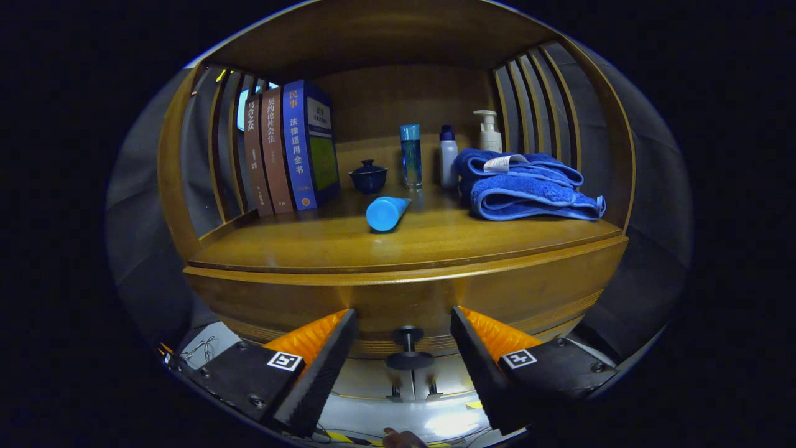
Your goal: Pull open the drawer, take out the items inside it, and place them on the countertop above the cabinet.
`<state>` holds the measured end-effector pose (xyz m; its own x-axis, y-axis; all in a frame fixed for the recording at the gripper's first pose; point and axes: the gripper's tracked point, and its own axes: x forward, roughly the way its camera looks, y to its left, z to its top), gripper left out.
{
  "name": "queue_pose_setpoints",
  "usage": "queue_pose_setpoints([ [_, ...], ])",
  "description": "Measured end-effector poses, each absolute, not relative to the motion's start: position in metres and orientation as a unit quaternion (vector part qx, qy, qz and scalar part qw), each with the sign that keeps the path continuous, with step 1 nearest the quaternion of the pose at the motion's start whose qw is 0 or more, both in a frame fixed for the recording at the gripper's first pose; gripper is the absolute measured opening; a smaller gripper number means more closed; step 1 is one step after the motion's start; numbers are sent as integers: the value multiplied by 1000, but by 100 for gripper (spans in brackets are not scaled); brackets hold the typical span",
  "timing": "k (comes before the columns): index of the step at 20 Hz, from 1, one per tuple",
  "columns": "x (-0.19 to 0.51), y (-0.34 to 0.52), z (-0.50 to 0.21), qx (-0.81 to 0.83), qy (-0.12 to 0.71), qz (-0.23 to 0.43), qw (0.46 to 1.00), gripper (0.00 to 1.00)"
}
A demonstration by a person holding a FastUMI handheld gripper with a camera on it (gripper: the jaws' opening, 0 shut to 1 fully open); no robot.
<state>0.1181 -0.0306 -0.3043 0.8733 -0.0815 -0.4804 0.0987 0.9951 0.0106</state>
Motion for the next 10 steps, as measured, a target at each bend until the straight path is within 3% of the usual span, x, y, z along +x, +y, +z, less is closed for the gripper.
queue_pose_setpoints([
  [10, 98, -23, -215, 3, 185, -36, 982, 100],
])
